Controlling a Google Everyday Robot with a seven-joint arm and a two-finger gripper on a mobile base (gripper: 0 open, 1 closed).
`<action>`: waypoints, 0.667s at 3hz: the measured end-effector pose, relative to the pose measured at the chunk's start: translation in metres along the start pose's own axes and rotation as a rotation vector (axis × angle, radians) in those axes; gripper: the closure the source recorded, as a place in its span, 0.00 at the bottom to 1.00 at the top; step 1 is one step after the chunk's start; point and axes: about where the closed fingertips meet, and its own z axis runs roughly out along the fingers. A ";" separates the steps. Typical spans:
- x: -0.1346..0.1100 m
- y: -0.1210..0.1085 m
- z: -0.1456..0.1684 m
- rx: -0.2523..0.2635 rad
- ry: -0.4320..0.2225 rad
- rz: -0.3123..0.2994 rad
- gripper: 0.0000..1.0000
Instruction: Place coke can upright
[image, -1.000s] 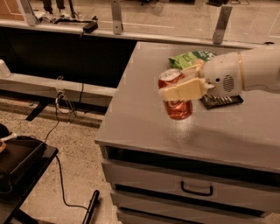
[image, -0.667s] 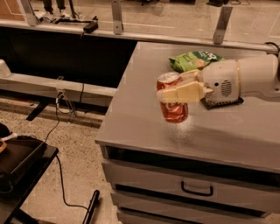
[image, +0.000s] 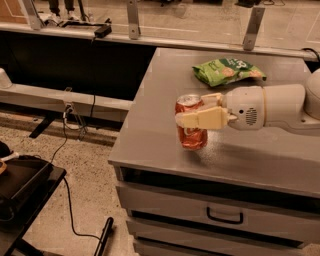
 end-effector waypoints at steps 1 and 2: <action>-0.001 0.003 0.002 -0.010 -0.008 -0.010 1.00; -0.003 0.005 0.006 -0.042 -0.064 -0.051 1.00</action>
Offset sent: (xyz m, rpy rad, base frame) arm -0.0026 0.0103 0.0055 0.1686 -0.1655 0.0855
